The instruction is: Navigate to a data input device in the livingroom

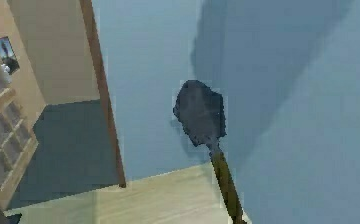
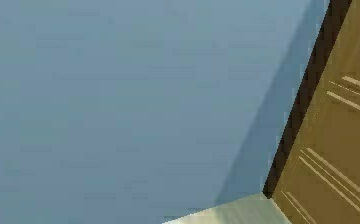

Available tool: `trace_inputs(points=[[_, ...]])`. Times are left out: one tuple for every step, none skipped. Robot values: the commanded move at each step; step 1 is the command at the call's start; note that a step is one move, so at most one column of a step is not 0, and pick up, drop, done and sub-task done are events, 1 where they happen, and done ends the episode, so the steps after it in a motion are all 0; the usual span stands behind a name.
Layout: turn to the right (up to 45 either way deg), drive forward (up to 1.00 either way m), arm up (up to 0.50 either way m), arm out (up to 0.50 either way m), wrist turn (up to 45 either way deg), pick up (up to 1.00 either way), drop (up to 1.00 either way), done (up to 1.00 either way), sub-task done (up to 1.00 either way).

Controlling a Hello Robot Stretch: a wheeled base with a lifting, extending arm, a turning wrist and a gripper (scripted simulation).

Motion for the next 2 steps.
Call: trace_inputs(points=[[3.0,0.0,0.0,0.0,0.0,0.0,0.0,0.0,0.0],[0.0,0.3,0.0,0.0,0.0,0.0,0.0,0.0,0.0]])
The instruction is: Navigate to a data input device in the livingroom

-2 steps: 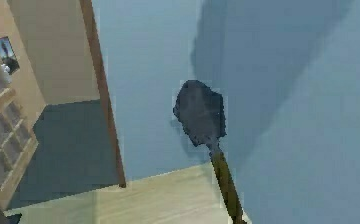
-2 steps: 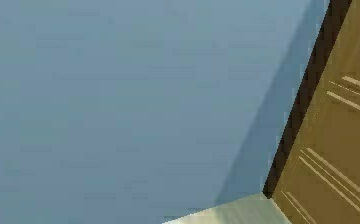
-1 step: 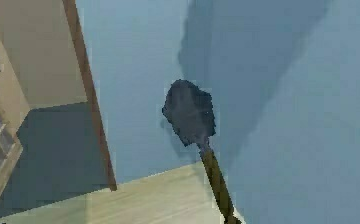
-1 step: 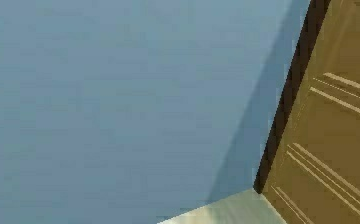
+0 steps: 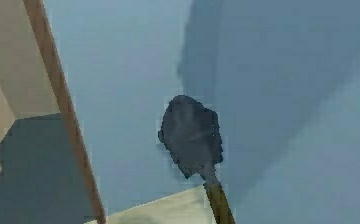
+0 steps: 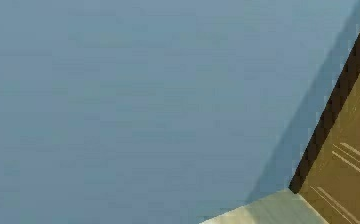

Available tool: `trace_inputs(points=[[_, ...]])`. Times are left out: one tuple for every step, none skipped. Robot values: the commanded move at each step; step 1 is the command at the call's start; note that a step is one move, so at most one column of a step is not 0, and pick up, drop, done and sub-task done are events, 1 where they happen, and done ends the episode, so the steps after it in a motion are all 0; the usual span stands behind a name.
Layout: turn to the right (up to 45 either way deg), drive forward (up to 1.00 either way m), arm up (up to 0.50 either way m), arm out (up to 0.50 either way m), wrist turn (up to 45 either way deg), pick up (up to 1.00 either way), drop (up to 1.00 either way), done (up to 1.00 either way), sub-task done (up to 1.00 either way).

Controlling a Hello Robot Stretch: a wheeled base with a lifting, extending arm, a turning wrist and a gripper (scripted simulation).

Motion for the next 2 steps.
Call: trace_inputs(points=[[-12.0,0.0,0.0,0.0,0.0,0.0,0.0,0.0,0.0],[0.0,0.15,0.0,0.0,0.0,0.0,0.0,0.0,0.0]])
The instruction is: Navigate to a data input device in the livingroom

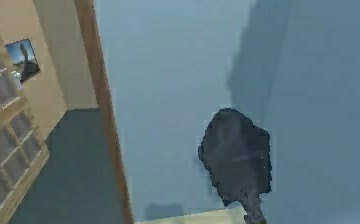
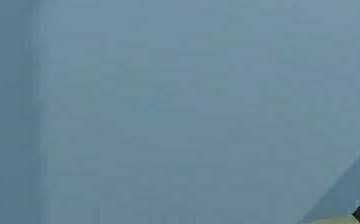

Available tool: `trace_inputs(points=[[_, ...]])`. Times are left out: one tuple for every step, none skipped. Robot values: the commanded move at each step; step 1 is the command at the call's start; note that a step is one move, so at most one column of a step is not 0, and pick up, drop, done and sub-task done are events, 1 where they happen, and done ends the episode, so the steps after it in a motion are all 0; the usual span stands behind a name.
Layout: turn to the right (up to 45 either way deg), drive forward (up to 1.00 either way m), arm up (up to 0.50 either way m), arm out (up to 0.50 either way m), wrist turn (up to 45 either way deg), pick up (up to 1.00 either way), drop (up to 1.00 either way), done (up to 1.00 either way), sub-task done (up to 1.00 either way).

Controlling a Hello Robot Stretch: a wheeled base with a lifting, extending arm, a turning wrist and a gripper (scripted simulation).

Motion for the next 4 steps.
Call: trace_inputs(points=[[-45.0,0.0,0.0,0.0,0.0,0.0,0.0,0.0,0.0],[0.0,0.95,0.0,0.0,0.0,0.0,0.0,0.0,0.0],[45.0,0.0,0.0,0.0,0.0,0.0,0.0,0.0,0.0],[0.0,0.6,0.0,0.0,0.0,0.0,0.0,0.0,0.0]])
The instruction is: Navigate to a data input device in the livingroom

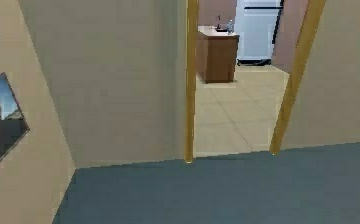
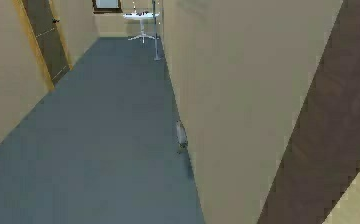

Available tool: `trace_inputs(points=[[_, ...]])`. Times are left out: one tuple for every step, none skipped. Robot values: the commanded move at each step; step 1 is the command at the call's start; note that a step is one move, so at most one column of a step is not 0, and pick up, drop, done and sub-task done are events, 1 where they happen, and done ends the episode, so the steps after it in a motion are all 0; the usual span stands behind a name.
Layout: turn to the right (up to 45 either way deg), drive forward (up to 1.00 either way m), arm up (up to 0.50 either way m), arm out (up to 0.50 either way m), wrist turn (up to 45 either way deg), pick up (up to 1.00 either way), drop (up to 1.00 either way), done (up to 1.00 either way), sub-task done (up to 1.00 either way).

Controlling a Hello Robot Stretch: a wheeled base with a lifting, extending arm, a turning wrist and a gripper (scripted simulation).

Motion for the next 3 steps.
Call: trace_inputs(points=[[45.0,0.0,0.0,0.0,0.0,0.0,0.0,0.0,0.0],[24.0,0.0,0.0,0.0,0.0,0.0,0.0,0.0,0.0],[0.0,1.0,0.0,0.0,0.0,0.0,0.0,0.0,0.0]])
